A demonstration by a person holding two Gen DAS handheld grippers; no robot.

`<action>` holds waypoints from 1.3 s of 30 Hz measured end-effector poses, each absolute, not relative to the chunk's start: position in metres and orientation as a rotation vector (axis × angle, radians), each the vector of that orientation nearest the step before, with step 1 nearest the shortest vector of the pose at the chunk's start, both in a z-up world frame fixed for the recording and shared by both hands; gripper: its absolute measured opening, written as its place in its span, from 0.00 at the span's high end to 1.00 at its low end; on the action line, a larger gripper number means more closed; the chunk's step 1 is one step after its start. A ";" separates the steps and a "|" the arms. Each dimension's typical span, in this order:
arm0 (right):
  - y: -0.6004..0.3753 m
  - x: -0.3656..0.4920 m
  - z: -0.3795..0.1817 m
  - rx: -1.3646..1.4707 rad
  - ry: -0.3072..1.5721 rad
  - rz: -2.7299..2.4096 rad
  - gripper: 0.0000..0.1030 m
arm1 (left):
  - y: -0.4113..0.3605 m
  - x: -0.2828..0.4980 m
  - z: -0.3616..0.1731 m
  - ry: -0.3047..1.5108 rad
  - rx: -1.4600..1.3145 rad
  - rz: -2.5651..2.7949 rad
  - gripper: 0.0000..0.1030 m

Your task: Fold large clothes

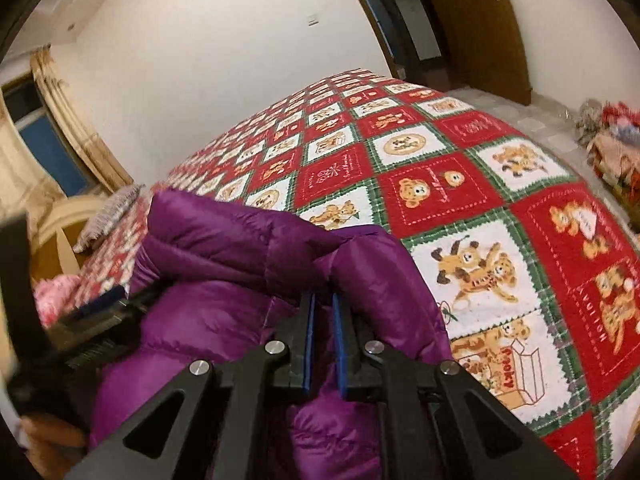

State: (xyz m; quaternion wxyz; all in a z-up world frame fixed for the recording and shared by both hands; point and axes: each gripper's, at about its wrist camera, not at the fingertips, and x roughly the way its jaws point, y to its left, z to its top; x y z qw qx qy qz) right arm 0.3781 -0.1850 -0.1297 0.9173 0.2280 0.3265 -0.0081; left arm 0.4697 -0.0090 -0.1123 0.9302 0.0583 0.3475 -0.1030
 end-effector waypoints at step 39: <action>-0.194 0.415 -0.128 0.346 0.776 -0.118 0.90 | -0.062 0.517 -0.107 0.826 0.238 -0.211 0.00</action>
